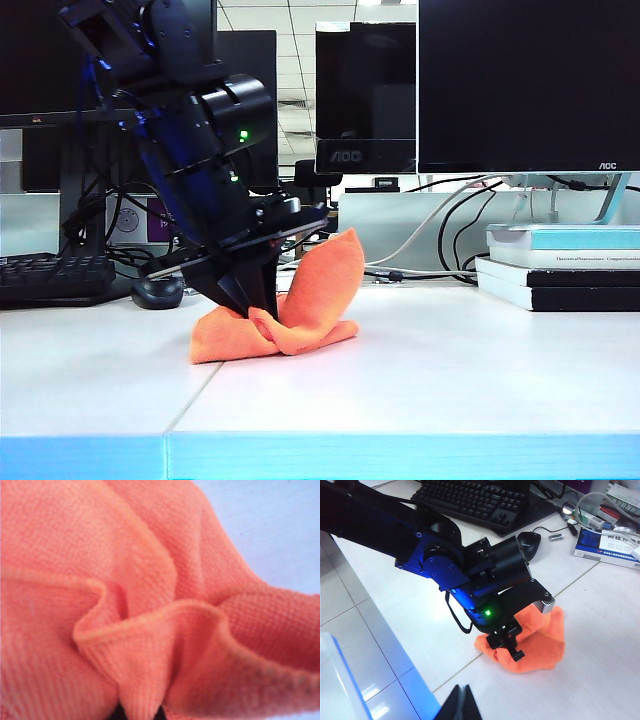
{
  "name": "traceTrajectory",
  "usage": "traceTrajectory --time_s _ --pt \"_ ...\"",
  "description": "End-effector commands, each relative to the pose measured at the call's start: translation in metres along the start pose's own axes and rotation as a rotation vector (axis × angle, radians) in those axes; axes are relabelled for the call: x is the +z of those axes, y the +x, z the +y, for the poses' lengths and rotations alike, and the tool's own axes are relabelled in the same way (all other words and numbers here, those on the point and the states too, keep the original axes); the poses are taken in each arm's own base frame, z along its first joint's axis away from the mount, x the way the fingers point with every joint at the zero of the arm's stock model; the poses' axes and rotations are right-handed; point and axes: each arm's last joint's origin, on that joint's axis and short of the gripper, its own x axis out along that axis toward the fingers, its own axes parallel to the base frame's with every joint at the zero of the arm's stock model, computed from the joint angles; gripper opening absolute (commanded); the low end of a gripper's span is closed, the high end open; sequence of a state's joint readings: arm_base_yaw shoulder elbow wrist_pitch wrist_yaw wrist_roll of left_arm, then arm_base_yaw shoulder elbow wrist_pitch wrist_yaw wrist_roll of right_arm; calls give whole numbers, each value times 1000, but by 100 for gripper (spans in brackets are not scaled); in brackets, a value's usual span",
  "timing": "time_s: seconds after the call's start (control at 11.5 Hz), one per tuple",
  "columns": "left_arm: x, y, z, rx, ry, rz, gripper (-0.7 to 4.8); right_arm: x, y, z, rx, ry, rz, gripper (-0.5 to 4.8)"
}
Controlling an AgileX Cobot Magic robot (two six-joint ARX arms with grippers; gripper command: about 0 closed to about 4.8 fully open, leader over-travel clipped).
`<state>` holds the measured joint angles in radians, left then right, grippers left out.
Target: Wipe the table from back to front using the rag.
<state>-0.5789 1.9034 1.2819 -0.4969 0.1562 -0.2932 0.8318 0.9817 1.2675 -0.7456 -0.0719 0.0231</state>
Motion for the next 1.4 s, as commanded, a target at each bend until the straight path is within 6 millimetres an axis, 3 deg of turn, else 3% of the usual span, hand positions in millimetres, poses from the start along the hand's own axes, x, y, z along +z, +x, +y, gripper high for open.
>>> traceTrajectory --time_s 0.09,0.44,0.61,0.87,1.4 --pt "-11 20 4 -26 -19 121 -5 3 -2 0 1 1 -27 -1" --pt "-32 17 7 28 51 334 -5 3 -3 0 -3 1 -29 -1" --pt "-43 15 -1 43 84 418 -5 4 -3 0 -2 1 -34 -1" --pt "-38 20 -13 23 54 327 -5 4 -4 0 -2 0 -38 -1" --pt "-13 28 -9 24 -44 113 -5 4 -7 1 4 5 -46 -1"
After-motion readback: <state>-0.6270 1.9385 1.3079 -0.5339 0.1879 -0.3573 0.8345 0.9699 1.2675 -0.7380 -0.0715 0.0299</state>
